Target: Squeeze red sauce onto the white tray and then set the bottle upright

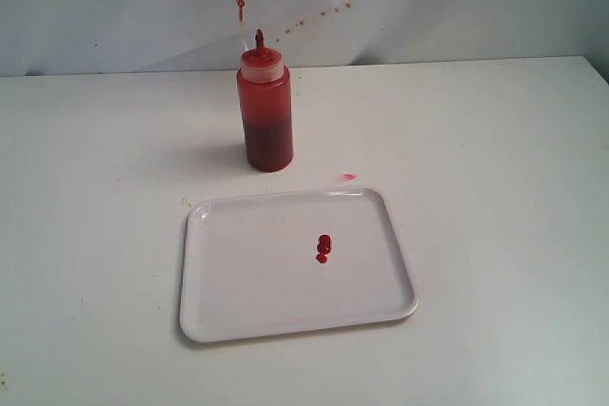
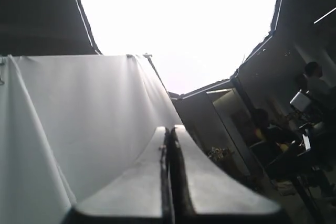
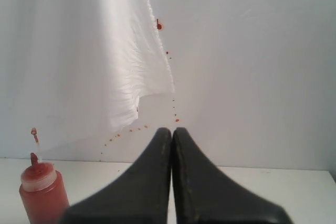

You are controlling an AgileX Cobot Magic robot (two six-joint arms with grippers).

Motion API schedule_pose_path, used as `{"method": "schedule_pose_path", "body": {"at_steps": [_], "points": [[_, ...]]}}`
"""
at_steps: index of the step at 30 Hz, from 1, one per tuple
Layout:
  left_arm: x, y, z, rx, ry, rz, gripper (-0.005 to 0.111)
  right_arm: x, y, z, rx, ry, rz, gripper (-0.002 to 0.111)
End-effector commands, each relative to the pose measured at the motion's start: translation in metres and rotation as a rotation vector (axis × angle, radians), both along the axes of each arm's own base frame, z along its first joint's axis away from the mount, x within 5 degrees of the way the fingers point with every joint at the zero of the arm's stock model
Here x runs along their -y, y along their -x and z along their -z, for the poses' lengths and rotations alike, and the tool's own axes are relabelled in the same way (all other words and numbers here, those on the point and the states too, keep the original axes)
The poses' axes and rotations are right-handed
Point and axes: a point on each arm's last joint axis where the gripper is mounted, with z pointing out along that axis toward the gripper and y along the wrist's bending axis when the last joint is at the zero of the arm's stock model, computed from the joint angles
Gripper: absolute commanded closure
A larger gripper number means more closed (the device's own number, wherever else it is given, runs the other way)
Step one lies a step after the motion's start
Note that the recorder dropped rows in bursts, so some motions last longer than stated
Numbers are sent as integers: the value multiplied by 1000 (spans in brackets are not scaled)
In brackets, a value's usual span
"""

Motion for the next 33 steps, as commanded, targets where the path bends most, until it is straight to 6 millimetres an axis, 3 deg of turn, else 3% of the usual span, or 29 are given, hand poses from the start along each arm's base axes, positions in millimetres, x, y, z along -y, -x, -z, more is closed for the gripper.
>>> {"method": "schedule_pose_path", "body": {"at_steps": [1, 7, 10, 15, 18, 20, 26, 33], "points": [[-3, 12, -6, 43, 15, 4, 107, 0, 1, 1, -1, -12, -2, 108], [-3, 14, -6, 46, 12, 2, 107, 0, 1, 1, -4, -27, -2, 108], [-2, 8, -2, -79, 3, -15, 107, 0, 1, 1, -4, -27, -2, 108], [-20, -6, 26, -645, -5, -243, 107, 0, 1, 1, -4, -27, -2, 108], [-47, 1, 48, -909, 167, -457, 107, 0, 1, 1, -3, -25, -2, 108], [-66, 12, 64, -993, 283, -612, 107, 0, 1, 1, -3, -25, -2, 108], [-93, 56, 97, -883, 452, -789, 107, 0, 1, 1, -3, -25, -2, 108], [-95, 71, 121, -788, 508, -824, 107, 0, 1, 1, -4, -27, -2, 108]]}}
